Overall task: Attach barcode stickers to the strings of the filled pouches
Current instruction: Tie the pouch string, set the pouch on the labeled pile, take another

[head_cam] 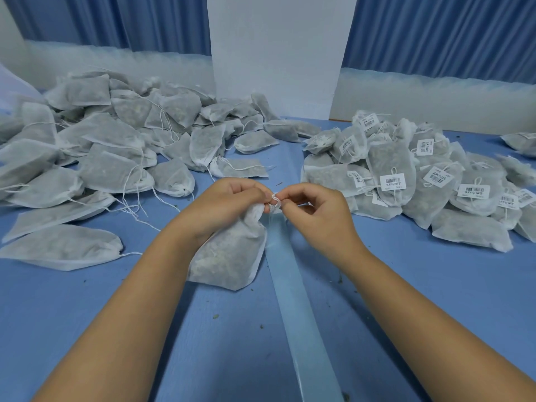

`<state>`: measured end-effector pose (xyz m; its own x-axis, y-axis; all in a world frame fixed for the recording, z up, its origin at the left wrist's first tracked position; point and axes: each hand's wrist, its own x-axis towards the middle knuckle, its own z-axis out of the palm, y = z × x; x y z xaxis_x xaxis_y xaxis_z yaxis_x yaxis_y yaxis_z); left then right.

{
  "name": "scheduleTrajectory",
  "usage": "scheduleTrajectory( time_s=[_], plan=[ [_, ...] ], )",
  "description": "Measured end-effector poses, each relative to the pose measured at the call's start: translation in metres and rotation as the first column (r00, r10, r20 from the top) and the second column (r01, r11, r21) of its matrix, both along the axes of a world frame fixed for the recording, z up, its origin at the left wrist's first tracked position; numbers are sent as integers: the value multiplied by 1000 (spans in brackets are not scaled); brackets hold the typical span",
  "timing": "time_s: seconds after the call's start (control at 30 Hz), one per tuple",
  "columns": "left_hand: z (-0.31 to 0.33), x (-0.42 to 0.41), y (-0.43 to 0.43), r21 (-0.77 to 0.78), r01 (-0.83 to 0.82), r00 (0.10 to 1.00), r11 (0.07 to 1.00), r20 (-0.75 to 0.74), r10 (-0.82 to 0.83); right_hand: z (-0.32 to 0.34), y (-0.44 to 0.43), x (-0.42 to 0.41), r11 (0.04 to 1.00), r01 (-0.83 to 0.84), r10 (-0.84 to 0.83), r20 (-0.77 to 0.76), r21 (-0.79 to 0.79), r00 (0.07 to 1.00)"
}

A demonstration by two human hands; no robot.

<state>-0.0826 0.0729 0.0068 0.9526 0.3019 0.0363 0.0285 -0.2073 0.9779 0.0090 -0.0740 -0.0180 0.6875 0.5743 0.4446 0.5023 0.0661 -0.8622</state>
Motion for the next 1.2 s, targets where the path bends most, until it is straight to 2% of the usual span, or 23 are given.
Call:
scheduleTrajectory(
  time_s=[0.17, 0.3, 0.47, 0.6, 0.73, 1.0, 1.2],
  plan=[
    [-1, 1, 3, -18, -62, 998, 998, -11, 62, 2, -2, -2, 993, -113, 114, -34, 47, 993],
    [-3, 2, 6, 16, -63, 997, 998, -38, 64, 2, -3, 3, 996, -81, 84, -91, 30, 992],
    [-6, 2, 10, 111, -51, 996, 993, -71, 59, 3, -3, 6, 995, -93, 98, -150, 36, 984],
    [-9, 2, 9, 217, 35, 995, 976, -98, -13, 3, -2, 7, 992, -117, 124, -192, 49, 974],
    [-10, 2, 8, 219, -2, 997, 976, -80, 20, 3, -2, 8, 994, -72, 92, -271, 83, 958],
    [-12, 4, 0, 208, 47, 998, 977, -43, -39, 6, 0, 10, 992, 38, 23, -462, 124, 887],
    [-14, 8, -8, 374, 34, 999, 927, 13, -42, 5, 0, 9, 995, 72, -36, -408, 74, 912]
  ],
)
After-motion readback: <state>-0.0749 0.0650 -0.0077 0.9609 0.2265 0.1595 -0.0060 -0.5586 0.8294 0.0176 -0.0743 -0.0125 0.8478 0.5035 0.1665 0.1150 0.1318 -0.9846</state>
